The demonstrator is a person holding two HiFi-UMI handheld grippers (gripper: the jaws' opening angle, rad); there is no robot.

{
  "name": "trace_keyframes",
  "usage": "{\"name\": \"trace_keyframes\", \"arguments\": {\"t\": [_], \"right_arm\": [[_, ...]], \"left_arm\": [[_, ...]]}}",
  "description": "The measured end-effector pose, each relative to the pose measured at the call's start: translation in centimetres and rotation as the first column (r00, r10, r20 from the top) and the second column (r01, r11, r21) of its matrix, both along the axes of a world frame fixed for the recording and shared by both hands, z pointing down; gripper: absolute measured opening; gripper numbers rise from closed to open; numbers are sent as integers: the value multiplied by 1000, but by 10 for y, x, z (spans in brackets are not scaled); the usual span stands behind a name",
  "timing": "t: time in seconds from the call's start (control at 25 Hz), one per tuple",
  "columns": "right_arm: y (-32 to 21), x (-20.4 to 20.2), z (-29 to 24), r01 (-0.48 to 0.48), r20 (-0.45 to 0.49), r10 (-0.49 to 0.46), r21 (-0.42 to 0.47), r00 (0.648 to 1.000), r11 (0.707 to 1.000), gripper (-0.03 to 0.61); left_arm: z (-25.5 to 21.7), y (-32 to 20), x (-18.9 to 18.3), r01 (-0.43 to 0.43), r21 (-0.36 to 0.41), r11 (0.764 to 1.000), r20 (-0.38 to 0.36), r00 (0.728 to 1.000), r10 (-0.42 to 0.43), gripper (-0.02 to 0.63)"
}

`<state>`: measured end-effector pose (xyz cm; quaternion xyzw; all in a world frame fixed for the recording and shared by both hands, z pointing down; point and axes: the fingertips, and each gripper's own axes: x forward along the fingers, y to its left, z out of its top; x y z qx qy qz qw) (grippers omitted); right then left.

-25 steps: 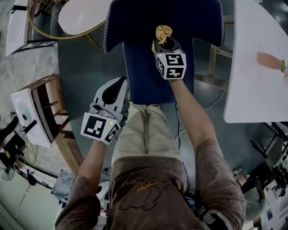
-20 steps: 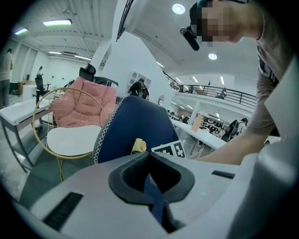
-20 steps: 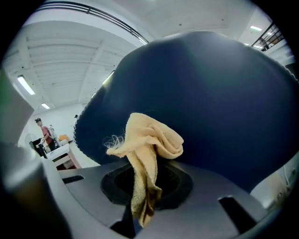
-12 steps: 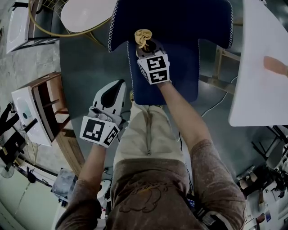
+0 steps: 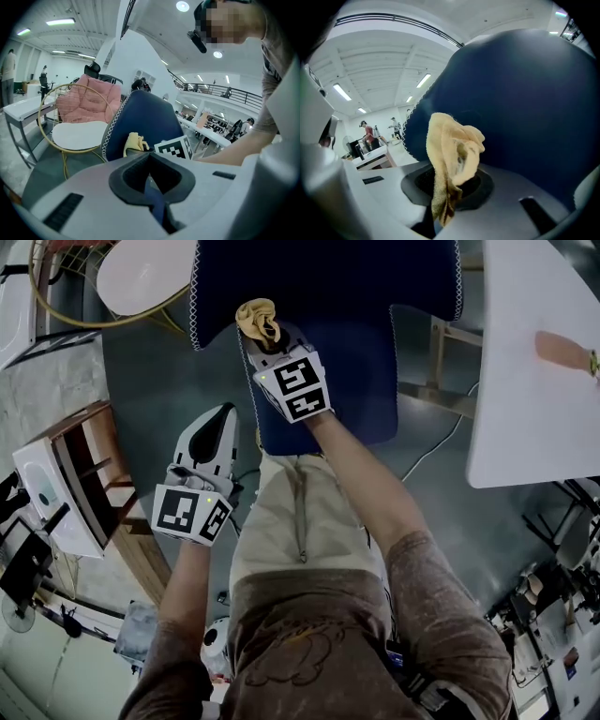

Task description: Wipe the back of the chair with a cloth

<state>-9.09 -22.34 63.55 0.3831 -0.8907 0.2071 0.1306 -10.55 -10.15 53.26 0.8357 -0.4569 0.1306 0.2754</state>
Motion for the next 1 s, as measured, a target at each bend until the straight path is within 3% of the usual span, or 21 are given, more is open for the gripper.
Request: {"name": "trace_keyframes", "arguments": {"t": [0.12, 0.24, 0.4, 0.56, 0.88, 1.0], "right_arm": [[1, 38, 7, -49, -31, 49, 1, 998, 999, 71], [-4, 97, 17, -168, -69, 168, -4, 983, 986, 71], [0, 184, 38, -328, -152, 322, -18, 935, 944, 71], [8, 246, 61, -392, -259, 375, -17, 890, 920, 71], [3, 315, 107, -498, -388, 447, -34, 806, 867, 71], [-6, 325, 114, -503, -409, 445, -42, 797, 863, 71]], "left_arm": [[4, -1, 6, -12, 3, 1000, -1, 1000, 12, 9], [9, -1, 10, -25, 8, 1000, 1, 1000, 25, 9], [19, 0, 19, -58, 16, 998, 5, 998, 58, 9], [28, 2, 30, -85, 9, 996, 5, 996, 85, 9], [44, 5, 33, -122, -16, 992, 21, 992, 122, 9], [48, 5, 30, -120, -20, 993, 26, 992, 120, 9]]}}
